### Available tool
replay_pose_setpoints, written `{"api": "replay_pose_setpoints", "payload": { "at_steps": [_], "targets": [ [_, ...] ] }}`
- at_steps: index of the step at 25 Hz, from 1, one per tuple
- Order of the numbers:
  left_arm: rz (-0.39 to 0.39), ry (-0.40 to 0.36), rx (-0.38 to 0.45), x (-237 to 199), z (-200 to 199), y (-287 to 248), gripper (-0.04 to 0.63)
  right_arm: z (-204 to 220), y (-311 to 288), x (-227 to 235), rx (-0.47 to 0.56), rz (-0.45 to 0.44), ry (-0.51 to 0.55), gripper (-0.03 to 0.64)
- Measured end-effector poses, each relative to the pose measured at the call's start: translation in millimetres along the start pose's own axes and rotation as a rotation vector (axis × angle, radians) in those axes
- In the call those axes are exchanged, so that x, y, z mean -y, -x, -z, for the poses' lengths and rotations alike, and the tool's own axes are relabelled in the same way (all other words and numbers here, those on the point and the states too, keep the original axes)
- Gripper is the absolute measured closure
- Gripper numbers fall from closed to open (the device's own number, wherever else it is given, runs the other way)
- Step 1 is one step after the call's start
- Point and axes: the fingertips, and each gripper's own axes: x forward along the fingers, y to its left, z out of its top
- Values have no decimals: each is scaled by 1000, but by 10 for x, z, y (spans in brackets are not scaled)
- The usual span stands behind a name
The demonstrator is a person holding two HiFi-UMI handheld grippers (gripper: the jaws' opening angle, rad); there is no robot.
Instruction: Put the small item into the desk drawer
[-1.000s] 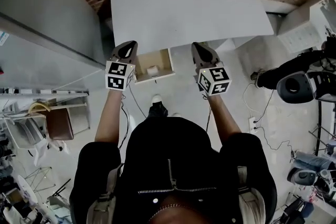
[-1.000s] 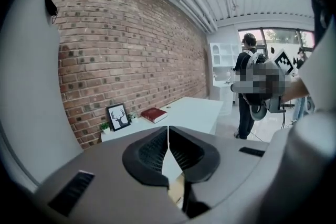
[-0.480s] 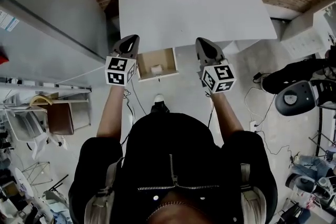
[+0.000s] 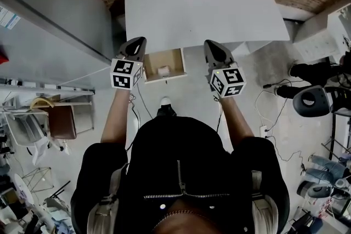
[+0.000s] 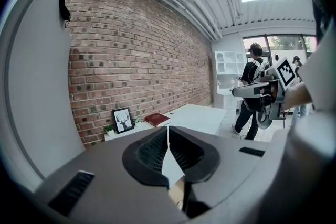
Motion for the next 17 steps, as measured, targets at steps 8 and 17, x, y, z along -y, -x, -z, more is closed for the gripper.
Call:
{"api": "replay_pose_setpoints", "payload": {
  "at_steps": [8,17],
  "targets": [
    [15,8,-4,9,77,-73,571,81,-49,52,-18,9,-11,612],
    [24,16,1,-35,73,-191,571,109,-129,125,-22,19,-30,613]
  ]
}}
